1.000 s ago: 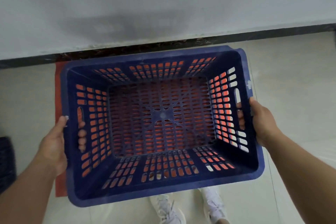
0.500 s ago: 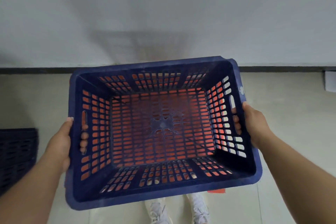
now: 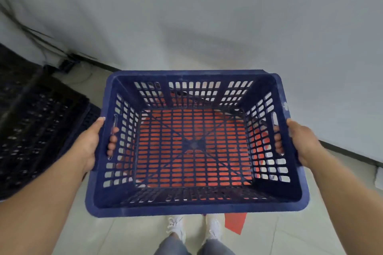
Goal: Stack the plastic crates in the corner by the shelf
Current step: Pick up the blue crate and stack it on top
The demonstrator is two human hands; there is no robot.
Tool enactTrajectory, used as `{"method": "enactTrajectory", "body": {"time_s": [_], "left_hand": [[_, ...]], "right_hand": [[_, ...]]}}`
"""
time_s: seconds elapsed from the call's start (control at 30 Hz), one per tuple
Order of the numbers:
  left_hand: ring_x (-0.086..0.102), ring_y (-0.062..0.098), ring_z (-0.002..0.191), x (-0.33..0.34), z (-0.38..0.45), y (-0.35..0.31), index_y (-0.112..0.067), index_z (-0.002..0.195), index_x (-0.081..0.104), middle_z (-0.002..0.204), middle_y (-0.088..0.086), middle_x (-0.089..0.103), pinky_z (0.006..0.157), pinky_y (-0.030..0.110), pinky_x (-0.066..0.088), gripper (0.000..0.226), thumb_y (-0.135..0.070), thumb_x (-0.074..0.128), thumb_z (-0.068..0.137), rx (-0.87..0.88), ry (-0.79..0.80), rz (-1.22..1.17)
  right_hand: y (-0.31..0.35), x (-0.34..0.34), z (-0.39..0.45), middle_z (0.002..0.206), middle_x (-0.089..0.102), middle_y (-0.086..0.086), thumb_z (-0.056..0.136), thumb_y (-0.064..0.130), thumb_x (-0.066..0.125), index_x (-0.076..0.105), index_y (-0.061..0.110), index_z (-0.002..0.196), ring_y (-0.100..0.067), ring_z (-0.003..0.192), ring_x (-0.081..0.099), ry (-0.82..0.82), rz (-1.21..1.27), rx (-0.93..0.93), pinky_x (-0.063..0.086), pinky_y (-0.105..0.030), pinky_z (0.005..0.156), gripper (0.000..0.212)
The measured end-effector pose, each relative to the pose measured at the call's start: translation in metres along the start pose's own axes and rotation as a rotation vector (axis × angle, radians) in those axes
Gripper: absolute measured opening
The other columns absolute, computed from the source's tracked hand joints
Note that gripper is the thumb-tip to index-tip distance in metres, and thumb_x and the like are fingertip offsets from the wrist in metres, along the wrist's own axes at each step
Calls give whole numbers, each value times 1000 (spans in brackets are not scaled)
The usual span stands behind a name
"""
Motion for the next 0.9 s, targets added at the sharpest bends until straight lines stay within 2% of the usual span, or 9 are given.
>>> {"method": "enactTrajectory", "body": {"time_s": [0.1,0.2,0.33,0.4,0.47,0.53,0.77,0.9], "left_hand": [[41,14,38,-34,-43,-10,-12,87,59,53,-1,50,38,20,36,49,-57,40,91,5,-10,-59],[43,16,42,-74,-91,-16,-10,89,58,58,2,52,37,22,38,48,-54,41,91,9,-26,-141],[51,17,44,-131,-150,-22,-5,98,58,60,5,62,38,24,42,43,-41,36,98,69,-74,-245],[62,19,49,-158,-176,-24,-2,102,59,70,10,70,41,26,49,43,-38,36,99,93,-78,-283],[69,21,57,-185,-201,-26,-3,104,60,79,15,73,46,28,54,42,-38,38,98,117,-85,-322],[70,22,62,-206,-226,-29,-3,106,60,84,17,74,48,29,56,42,-38,39,97,146,-89,-348],[70,19,62,-271,-307,-43,-3,107,59,84,15,73,52,28,57,43,-39,38,97,288,-159,-378],[70,19,62,-299,-348,-45,-3,105,61,85,15,74,52,27,57,42,-37,37,97,392,-216,-382]], "right_hand": [[39,9,-35,58,61,-12,97,25,38,59,2,87,-23,44,57,80,-21,-63,52,-31,45,33],[77,25,-70,57,67,-13,95,16,40,59,-4,97,-22,45,64,165,-52,-123,56,-31,45,28],[121,57,-118,71,73,-20,96,13,38,59,-8,99,-26,54,69,338,-130,-198,59,-34,52,30],[138,74,-135,81,73,-23,98,18,38,60,-8,102,-29,61,71,399,-195,-247,59,-36,59,34],[156,92,-153,86,73,-24,100,23,38,60,-7,105,-30,64,71,446,-232,-298,60,-35,58,37],[172,110,-171,84,73,-24,99,24,38,60,-7,104,-28,61,71,501,-231,-333,60,-32,53,38],[232,172,-240,77,74,-19,98,28,38,61,-4,96,-22,54,69,646,-246,-494,57,-27,47,40],[264,201,-282,67,73,-14,99,28,36,67,-2,82,-18,50,68,718,-271,-585,54,-23,44,46]]}}
Point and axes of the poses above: each hand's wrist, its own z-axis towards the middle knuckle, its own x-axis out of the palm, y = z × x, the point moved 9 cm from there along z, towards the middle knuckle
